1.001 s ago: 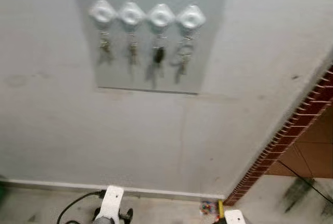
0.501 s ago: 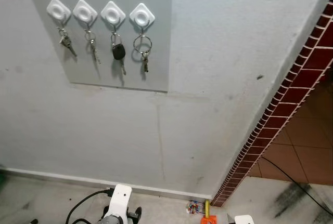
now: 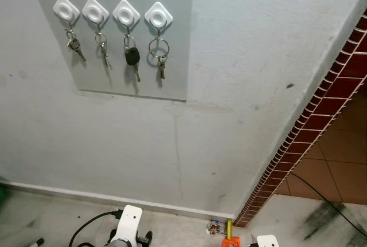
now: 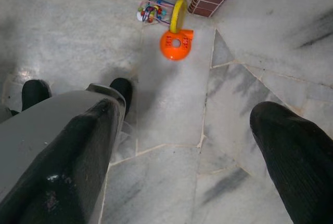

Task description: Hang keys on a hook

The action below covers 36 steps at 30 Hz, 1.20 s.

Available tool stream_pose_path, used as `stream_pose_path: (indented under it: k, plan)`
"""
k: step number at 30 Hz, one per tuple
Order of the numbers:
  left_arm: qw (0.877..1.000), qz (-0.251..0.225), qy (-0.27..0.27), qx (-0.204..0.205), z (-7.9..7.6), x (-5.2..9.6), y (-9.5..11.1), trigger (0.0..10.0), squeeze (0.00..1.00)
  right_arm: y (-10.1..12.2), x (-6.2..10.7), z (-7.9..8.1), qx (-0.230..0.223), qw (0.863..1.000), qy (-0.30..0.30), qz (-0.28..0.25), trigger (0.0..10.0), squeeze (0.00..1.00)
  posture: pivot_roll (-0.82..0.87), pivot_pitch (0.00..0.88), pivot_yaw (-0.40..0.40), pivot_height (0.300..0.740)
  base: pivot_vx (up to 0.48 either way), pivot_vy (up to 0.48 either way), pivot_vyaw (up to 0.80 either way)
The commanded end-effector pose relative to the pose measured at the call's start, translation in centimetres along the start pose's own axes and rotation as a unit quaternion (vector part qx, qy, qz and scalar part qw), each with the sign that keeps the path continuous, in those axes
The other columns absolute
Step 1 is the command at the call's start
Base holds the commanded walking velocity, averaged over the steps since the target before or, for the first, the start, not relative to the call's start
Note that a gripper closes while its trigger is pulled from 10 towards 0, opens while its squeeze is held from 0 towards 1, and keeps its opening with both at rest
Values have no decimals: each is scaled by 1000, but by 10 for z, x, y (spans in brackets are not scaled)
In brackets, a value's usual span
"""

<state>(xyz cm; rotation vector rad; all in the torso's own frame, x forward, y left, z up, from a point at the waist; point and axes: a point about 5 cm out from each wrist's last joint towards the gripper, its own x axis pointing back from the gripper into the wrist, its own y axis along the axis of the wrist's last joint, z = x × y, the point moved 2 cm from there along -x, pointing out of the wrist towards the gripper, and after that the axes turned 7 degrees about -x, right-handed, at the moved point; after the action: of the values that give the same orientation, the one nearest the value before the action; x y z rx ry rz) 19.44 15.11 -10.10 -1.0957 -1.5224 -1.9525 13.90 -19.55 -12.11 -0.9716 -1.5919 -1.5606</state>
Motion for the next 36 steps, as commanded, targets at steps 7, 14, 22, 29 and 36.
stream_pose_path:
  k: [7,14,22,29,36]
  plan:
    - [1000,3,7,15,1,0,-2,10000,0,-13,2,6,-6,1000,10,22,10000,0,-76,0,10,740,0,-69,0]
    - [1000,6,8,15,2,1,-3,10000,0,-14,2,6,-9,1000,9,25,10000,0,-74,0,10,740,0,0,0]
    - [1000,9,9,27,2,1,-5,10000,0,-14,2,5,-14,1000,8,25,10000,0,-73,0,9,740,0,180,0]
    - [1000,11,10,13,3,1,-5,10000,0,-15,2,5,-17,999,8,27,10000,0,-73,0,10,740,0,342,0]
    - [1000,10,10,18,3,1,-5,10000,0,-16,2,5,-21,999,7,28,10000,0,-74,0,12,740,0,0,0]
